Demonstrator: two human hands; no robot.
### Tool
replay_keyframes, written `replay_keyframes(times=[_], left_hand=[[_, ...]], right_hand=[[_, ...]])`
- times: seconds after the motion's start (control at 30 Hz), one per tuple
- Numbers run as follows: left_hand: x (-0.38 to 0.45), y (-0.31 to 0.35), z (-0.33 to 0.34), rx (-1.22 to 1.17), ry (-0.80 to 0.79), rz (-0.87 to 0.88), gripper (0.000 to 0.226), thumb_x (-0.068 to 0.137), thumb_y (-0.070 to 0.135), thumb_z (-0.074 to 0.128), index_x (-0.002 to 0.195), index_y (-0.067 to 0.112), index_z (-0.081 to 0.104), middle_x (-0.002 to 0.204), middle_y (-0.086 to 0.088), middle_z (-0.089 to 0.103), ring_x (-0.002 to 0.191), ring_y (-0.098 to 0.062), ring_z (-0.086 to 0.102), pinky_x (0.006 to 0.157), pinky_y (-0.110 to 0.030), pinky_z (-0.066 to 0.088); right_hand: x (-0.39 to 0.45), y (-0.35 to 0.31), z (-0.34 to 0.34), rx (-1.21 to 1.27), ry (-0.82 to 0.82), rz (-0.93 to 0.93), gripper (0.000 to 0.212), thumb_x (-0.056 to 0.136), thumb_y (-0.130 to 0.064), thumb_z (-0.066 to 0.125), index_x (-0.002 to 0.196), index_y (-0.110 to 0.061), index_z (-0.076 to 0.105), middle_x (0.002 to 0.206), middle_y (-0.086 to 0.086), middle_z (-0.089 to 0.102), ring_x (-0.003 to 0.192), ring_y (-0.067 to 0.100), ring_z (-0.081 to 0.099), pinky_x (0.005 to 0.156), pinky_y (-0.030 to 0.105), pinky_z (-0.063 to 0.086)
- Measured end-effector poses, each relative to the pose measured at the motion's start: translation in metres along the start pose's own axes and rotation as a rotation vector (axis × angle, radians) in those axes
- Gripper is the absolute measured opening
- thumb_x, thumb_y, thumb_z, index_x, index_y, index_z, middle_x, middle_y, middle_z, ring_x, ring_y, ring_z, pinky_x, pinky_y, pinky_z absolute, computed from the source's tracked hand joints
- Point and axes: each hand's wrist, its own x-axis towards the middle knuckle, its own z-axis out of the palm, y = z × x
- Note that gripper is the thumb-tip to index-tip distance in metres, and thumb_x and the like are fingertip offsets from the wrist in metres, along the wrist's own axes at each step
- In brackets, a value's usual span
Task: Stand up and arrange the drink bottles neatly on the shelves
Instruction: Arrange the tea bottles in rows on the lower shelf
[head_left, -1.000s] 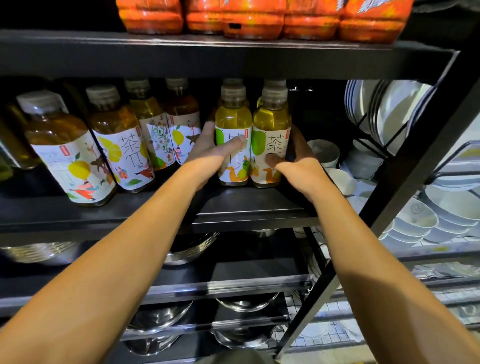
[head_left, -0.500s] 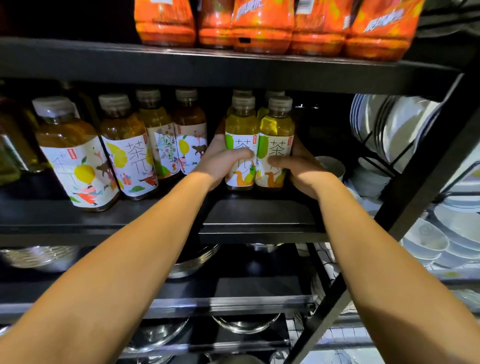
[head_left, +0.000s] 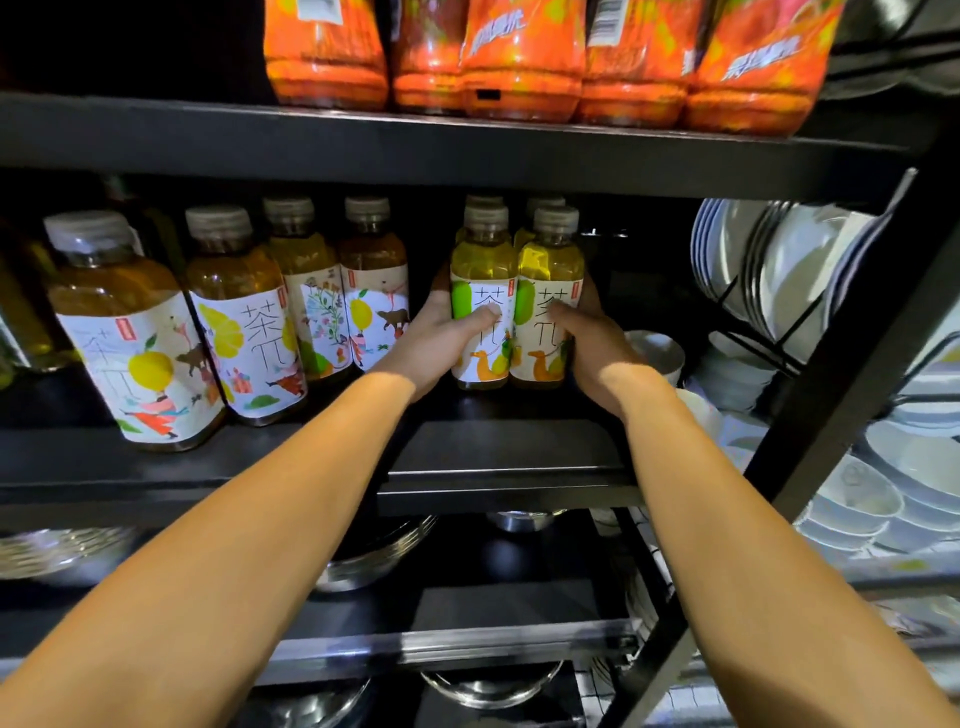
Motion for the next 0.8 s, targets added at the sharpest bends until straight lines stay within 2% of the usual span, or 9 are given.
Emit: replay_keyframes(times=[0.1, 0.2, 0.27, 0.33, 0.43, 0.53, 0.63, 0.7, 0.8], left_hand=[[0.002, 0.002, 0.005, 0.01, -0.025, 0.002, 0.031, 0.098, 0.021, 0.058, 0.125, 0.014, 0.044, 0.111, 0.002, 0.065, 0.099, -0.008, 0.065, 0.08, -0.023, 0.056], [0.004, 0.005, 0.006, 0.031, -0.013, -0.002, 0.011, 0.097, 0.026, 0.06, 0.104, 0.021, 0.053, 0.102, -0.005, 0.069, 0.091, -0.013, 0.068, 0.084, -0.033, 0.057], [0.005, 0.005, 0.005, 0.063, 0.004, -0.029, 0.033, 0.087, 0.039, 0.069, 0.108, 0.018, 0.056, 0.106, -0.019, 0.07, 0.098, -0.031, 0.069, 0.093, -0.05, 0.054], [0.003, 0.008, 0.005, 0.062, 0.019, -0.049, 0.038, 0.087, 0.036, 0.071, 0.114, 0.016, 0.054, 0.114, -0.018, 0.068, 0.106, -0.033, 0.067, 0.095, -0.052, 0.052], [-0.011, 0.012, 0.004, 0.158, 0.066, -0.002, 0.054, 0.09, 0.028, 0.068, 0.138, 0.017, 0.044, 0.124, 0.005, 0.059, 0.113, -0.011, 0.058, 0.092, -0.028, 0.048], [-0.048, 0.014, -0.011, 0.241, 0.26, 0.118, 0.051, 0.088, 0.022, 0.071, 0.135, 0.017, 0.054, 0.125, 0.007, 0.059, 0.115, -0.007, 0.055, 0.095, -0.02, 0.042], [-0.101, 0.018, -0.04, 0.23, 0.402, 0.236, 0.028, 0.084, 0.016, 0.072, 0.111, 0.016, 0.065, 0.098, 0.0, 0.067, 0.092, -0.006, 0.064, 0.081, -0.013, 0.049], [-0.133, 0.022, -0.066, 0.299, 0.548, 0.306, 0.021, 0.082, 0.017, 0.07, 0.102, 0.018, 0.065, 0.091, 0.002, 0.067, 0.082, -0.002, 0.063, 0.077, -0.017, 0.051], [-0.166, 0.018, -0.112, 0.408, 0.788, 0.314, 0.022, 0.08, 0.023, 0.069, 0.101, 0.018, 0.065, 0.093, 0.002, 0.065, 0.081, -0.006, 0.063, 0.079, -0.029, 0.055]], right_hand=[[0.002, -0.003, -0.001, -0.016, -0.037, -0.02, 0.065, 0.091, -0.007, 0.061, 0.148, -0.019, 0.03, 0.127, 0.003, 0.061, 0.11, 0.018, 0.062, 0.082, 0.028, 0.053], [0.005, -0.002, -0.003, -0.099, -0.028, -0.032, 0.067, 0.091, 0.002, 0.058, 0.148, -0.016, 0.029, 0.118, -0.002, 0.062, 0.105, 0.011, 0.063, 0.081, 0.027, 0.052], [0.005, -0.003, -0.004, -0.137, -0.03, -0.016, 0.068, 0.089, 0.002, 0.06, 0.147, -0.017, 0.029, 0.119, -0.002, 0.062, 0.109, 0.014, 0.062, 0.09, 0.036, 0.052], [0.001, -0.007, -0.004, -0.176, -0.027, 0.003, 0.071, 0.088, -0.003, 0.064, 0.147, -0.019, 0.029, 0.121, -0.003, 0.062, 0.111, 0.016, 0.061, 0.097, 0.042, 0.051], [-0.029, -0.019, 0.005, -0.222, 0.237, -0.099, 0.07, 0.082, -0.014, 0.071, 0.144, -0.019, 0.037, 0.127, -0.002, 0.06, 0.113, 0.012, 0.059, 0.095, 0.031, 0.049], [-0.08, -0.023, 0.034, -0.152, 0.539, -0.337, 0.018, 0.082, -0.006, 0.062, 0.098, -0.014, 0.06, 0.088, -0.004, 0.062, 0.075, -0.008, 0.058, 0.067, 0.009, 0.044], [-0.103, -0.027, 0.08, -0.231, 0.396, -0.371, 0.012, 0.081, -0.008, 0.064, 0.077, -0.016, 0.057, 0.069, -0.007, 0.055, 0.06, -0.004, 0.052, 0.056, 0.008, 0.039], [-0.097, -0.03, 0.111, -0.256, 0.282, -0.327, 0.007, 0.082, -0.013, 0.068, 0.085, -0.013, 0.062, 0.071, -0.008, 0.057, 0.063, -0.002, 0.054, 0.058, 0.01, 0.042], [-0.087, -0.035, 0.153, -0.228, 0.144, -0.285, 0.02, 0.082, -0.019, 0.072, 0.094, -0.029, 0.058, 0.084, -0.011, 0.059, 0.074, 0.003, 0.058, 0.067, 0.022, 0.05]])
